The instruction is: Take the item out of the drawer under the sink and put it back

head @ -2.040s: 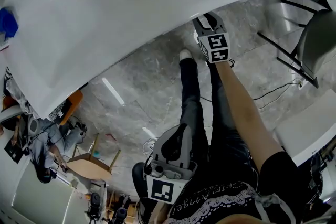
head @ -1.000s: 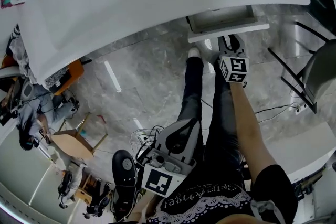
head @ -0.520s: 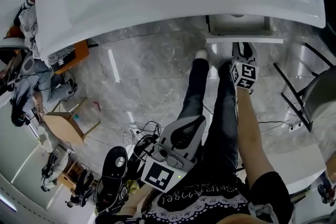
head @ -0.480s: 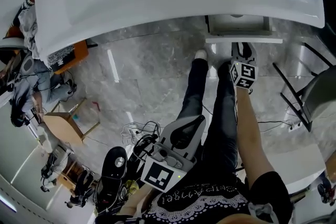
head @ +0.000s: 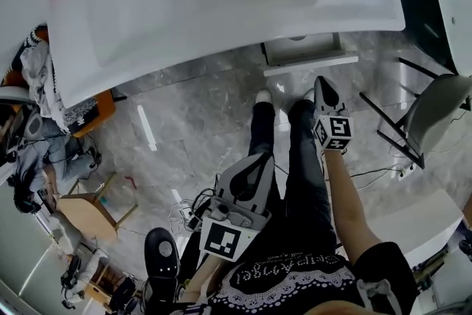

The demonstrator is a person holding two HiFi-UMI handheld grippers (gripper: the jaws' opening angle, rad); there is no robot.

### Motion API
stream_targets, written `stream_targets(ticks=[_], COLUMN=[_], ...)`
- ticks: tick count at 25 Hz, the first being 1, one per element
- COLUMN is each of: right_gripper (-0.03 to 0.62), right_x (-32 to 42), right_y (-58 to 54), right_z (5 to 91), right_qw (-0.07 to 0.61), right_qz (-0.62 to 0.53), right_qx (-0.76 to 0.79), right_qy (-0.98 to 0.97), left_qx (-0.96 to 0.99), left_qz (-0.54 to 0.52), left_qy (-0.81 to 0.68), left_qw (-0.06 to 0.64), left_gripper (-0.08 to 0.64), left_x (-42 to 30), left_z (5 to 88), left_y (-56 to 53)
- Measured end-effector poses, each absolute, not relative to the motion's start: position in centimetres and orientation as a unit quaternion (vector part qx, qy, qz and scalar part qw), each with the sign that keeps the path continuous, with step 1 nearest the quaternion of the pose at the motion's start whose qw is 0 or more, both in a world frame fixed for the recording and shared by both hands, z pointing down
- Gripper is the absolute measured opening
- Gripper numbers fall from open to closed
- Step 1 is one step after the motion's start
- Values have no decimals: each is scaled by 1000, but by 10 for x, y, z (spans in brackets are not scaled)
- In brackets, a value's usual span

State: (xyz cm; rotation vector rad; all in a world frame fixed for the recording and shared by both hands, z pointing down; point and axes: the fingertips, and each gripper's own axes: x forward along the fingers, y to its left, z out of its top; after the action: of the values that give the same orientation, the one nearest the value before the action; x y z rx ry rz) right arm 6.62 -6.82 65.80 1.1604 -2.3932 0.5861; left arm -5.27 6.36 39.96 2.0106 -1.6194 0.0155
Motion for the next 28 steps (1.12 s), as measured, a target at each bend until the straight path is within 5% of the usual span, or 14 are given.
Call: stream_targets(ticks=[15, 28], right_gripper=[18, 20], right_x=[55, 56], right_y=[-55, -22], right_z=[433, 339], right_qw=[94, 34], right_qz=[137, 85], right_qx=[411, 392], right_qy=[-897, -915], left_qx=[774, 778], left_qz=[-8, -38], left_qy=[-611, -619], left_qw=[166, 104], left_gripper=[6, 6], left_x=[-86, -96], left_z=[329, 273], left_y=[35, 43])
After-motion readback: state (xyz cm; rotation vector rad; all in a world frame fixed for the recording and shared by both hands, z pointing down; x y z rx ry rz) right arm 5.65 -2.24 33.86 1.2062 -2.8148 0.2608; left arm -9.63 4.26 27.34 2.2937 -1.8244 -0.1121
